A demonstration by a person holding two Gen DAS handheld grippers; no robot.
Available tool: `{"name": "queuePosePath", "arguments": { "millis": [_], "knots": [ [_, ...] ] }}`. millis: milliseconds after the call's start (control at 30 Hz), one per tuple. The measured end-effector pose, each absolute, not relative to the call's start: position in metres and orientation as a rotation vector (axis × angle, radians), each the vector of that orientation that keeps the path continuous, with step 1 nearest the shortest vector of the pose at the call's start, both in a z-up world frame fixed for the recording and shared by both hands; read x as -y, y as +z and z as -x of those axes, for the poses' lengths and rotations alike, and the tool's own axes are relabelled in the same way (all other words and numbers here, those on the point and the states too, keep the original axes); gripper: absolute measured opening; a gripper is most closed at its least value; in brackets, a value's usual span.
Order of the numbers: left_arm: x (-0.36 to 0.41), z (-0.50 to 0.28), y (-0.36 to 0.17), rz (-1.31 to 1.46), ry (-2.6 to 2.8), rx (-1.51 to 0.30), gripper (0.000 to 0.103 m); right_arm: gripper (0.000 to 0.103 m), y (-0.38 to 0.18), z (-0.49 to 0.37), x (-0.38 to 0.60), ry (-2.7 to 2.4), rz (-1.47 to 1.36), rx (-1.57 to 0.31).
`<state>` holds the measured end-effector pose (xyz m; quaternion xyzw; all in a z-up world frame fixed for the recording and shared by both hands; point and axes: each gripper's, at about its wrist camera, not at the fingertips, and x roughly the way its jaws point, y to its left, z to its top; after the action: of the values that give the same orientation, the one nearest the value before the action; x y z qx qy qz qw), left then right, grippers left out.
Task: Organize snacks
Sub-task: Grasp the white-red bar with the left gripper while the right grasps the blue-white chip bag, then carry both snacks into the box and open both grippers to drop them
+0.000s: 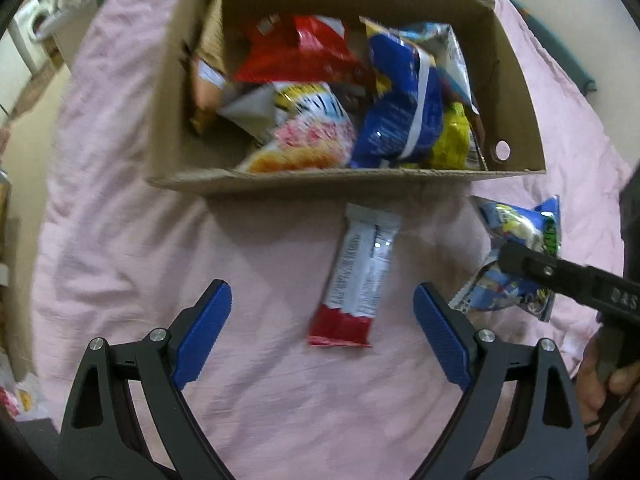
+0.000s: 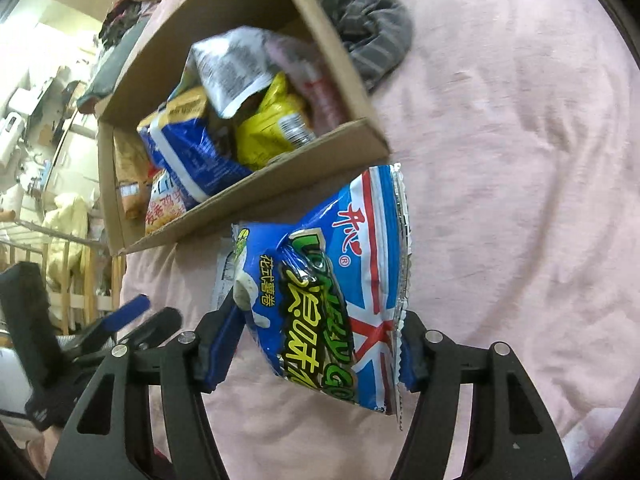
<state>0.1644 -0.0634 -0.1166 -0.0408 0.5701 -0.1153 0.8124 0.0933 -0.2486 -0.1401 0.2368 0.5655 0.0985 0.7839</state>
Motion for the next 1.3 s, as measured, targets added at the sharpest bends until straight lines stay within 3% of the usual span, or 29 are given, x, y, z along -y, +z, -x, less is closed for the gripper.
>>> {"name": "queuePosePath", "arguments": {
  "millis": [200, 467, 500, 600, 1300],
  "knots": [
    [0.088, -0.177, -0.142, -0.013, -0.242, -1.241, 0.089, 0.066, -0.138, -0.081, 0.269, 0.191, -0.529, -1.202],
    [0.114, -0.188, -0.161, -0.030, -0.276, -1.258, 0.067, 0.066, -0.133, -0.077, 0.276, 0.172, -0.550, -1.181],
    [0.115, -0.188, -0.161, -0.036, -0.272, -1.255, 0.061, 0.066, -0.132, -0.077, 0.274, 0.175, -0.547, -1.179],
    [0.117, -0.192, -0.160, -0.057, -0.264, -1.250, 0.029, 0.066, -0.131, -0.079, 0.271, 0.185, -0.530, -1.175],
    [0.087, -0.155, -0.132, -0.048, -0.218, -1.218, 0.028, 0.066, -0.118, -0.080, 0.259, 0.263, -0.500, -1.156]
  ]
}}
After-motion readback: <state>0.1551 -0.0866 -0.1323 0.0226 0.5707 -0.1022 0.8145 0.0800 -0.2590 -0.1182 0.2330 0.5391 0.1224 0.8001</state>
